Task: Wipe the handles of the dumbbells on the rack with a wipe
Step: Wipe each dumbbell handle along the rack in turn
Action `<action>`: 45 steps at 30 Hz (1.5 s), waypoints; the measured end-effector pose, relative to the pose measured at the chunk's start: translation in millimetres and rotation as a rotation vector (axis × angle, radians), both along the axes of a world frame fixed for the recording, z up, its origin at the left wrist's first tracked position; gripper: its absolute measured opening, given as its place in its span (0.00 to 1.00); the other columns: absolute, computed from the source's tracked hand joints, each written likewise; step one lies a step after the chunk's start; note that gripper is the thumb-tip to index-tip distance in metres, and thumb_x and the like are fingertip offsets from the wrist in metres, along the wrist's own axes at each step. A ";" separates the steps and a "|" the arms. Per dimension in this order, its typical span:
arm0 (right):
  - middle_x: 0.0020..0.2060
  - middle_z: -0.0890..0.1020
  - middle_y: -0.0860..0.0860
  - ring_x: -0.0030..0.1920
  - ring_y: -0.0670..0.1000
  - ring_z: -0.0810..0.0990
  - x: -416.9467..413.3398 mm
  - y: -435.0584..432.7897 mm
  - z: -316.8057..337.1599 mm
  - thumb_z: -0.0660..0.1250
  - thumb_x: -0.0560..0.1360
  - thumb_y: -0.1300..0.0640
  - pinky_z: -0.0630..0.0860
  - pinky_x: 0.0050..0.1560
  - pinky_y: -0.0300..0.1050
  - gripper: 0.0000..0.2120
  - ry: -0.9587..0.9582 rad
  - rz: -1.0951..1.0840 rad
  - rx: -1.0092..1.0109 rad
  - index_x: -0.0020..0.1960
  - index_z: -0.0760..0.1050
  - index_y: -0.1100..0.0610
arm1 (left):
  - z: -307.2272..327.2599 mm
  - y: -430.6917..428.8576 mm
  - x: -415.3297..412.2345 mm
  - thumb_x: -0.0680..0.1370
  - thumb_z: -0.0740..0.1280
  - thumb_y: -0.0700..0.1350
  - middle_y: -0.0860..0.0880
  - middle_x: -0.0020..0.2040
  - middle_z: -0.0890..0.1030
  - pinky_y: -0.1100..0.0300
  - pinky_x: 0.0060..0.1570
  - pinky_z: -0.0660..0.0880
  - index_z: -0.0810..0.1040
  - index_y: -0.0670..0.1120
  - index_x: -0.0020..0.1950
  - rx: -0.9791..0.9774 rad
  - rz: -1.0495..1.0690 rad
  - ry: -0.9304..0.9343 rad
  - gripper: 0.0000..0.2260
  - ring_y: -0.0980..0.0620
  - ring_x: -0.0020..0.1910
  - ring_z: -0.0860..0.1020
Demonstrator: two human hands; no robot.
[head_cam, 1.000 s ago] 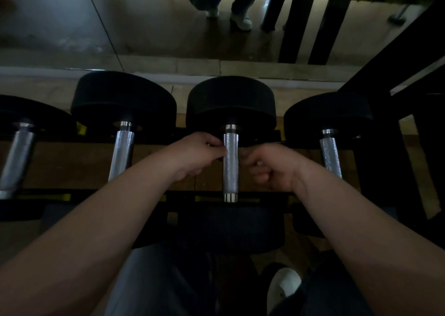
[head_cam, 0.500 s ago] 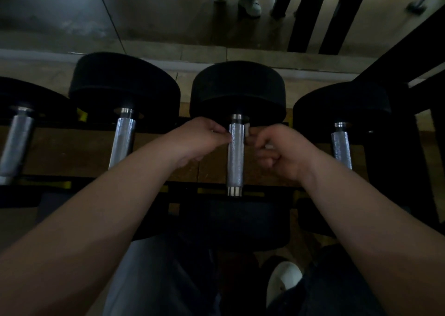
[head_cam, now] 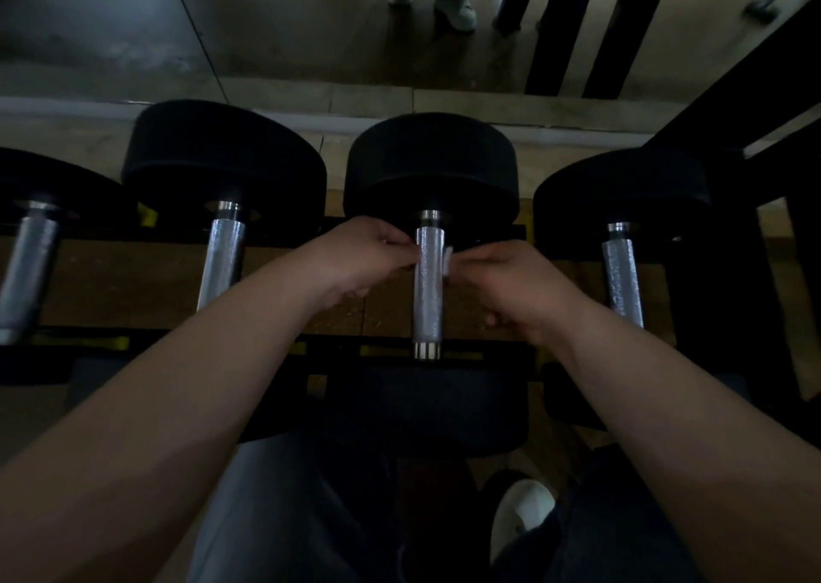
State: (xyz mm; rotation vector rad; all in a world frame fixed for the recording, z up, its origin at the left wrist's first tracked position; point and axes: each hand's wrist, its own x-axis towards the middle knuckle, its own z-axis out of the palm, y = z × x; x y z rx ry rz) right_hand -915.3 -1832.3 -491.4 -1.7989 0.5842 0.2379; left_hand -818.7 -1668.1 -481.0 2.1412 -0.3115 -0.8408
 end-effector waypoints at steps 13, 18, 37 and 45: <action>0.51 0.86 0.41 0.46 0.37 0.81 -2.7 10.1 -3.5 0.69 0.80 0.51 0.72 0.46 0.23 0.10 -0.384 0.123 -0.636 0.59 0.84 0.47 | 6.3 4.1 -6.6 0.79 0.67 0.55 0.49 0.48 0.80 0.59 0.34 0.68 0.79 0.53 0.61 -0.005 -0.012 0.004 0.12 0.50 0.42 0.74; 0.50 0.86 0.39 0.48 0.33 0.82 -22.3 4.8 2.6 0.72 0.77 0.49 0.75 0.53 0.28 0.09 -0.297 0.636 -0.525 0.57 0.85 0.46 | 9.3 13.8 -4.7 0.81 0.65 0.50 0.56 0.49 0.82 0.57 0.42 0.70 0.79 0.60 0.53 0.004 0.005 0.013 0.05 0.52 0.48 0.77; 0.45 0.84 0.46 0.43 0.46 0.82 18.5 15.5 6.4 0.62 0.82 0.48 0.81 0.44 0.47 0.12 -0.424 0.396 -0.865 0.60 0.82 0.41 | 7.7 14.5 -10.3 0.79 0.66 0.50 0.53 0.52 0.82 0.61 0.33 0.69 0.81 0.59 0.56 0.082 0.005 -0.077 0.08 0.54 0.46 0.77; 0.43 0.83 0.46 0.41 0.46 0.81 13.5 20.4 11.1 0.65 0.79 0.45 0.83 0.43 0.50 0.09 -0.250 0.587 -0.834 0.55 0.83 0.41 | 5.6 18.2 -7.0 0.83 0.60 0.53 0.53 0.41 0.81 0.62 0.27 0.66 0.82 0.55 0.55 -0.007 0.106 -0.109 0.10 0.51 0.34 0.72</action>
